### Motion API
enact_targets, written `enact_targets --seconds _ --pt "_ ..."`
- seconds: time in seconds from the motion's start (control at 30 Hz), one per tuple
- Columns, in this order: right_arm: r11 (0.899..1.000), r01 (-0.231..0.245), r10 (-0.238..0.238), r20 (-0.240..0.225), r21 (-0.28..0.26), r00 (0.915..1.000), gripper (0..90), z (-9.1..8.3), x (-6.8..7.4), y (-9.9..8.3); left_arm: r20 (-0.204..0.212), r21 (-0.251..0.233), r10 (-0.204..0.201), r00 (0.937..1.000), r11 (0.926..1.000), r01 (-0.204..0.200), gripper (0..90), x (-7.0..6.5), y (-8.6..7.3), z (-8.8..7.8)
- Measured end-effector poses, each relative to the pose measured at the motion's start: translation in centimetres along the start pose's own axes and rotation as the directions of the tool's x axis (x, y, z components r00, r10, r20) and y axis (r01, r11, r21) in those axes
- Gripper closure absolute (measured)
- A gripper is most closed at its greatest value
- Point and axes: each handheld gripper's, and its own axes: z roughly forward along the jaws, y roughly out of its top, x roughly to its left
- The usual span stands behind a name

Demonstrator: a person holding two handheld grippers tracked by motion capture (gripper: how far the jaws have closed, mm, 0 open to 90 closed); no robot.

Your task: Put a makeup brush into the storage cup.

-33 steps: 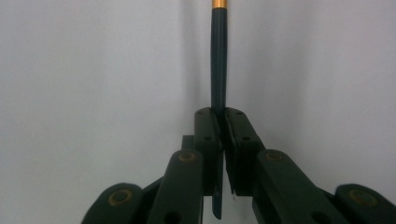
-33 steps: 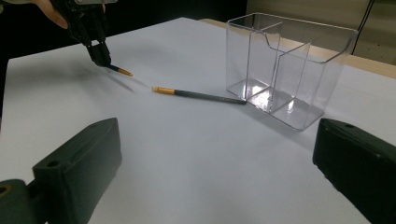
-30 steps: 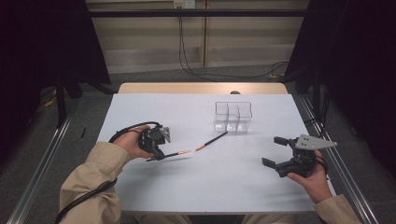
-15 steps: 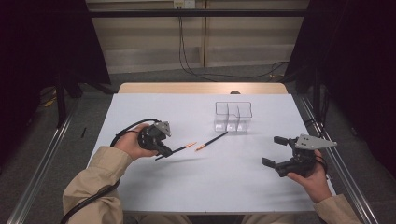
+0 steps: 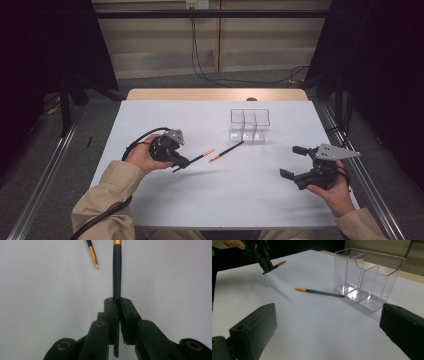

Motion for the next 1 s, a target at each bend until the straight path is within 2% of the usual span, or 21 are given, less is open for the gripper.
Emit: enact_targets --seconds 0.2,0.4,0.6,0.7,0.9,1.0 --pt "1.0 0.004 -0.004 0.0 -0.001 1.0 0.4 0.1 0.0 0.0 0.005 -0.013 0.004 1.0 0.9999 -0.003 84.4 -0.2 0.5 0.4" --pt "1.0 0.004 -0.004 -0.002 -0.002 1.0 0.4 0.1 0.0 0.1 0.02 -0.075 -0.005 0.9998 0.9972 0.007 84.4 -0.3 1.1 0.6" --pt "1.0 0.004 -0.004 -0.003 -0.004 1.0 0.5 0.1 -0.1 0.1 0.034 -0.155 -0.02 0.9992 0.9877 0.025 84.4 -0.6 1.4 1.0" --pt "1.0 0.005 -0.005 -0.005 -0.005 1.0 0.4 0.1 -0.1 0.1 0.037 -0.199 -0.022 0.9991 0.9796 0.028 84.4 -0.7 1.5 1.1" --pt "1.0 0.008 -0.008 -0.005 -0.003 1.0 0.4 0.1 0.0 0.1 0.009 -0.284 -0.042 0.9991 0.9578 0.043 84.4 -0.9 1.6 1.4" --pt "1.0 0.008 -0.008 -0.005 -0.002 1.0 0.4 0.1 0.0 0.1 0.011 -0.337 -0.054 0.9985 0.9401 0.054 84.4 -0.9 1.5 1.4"
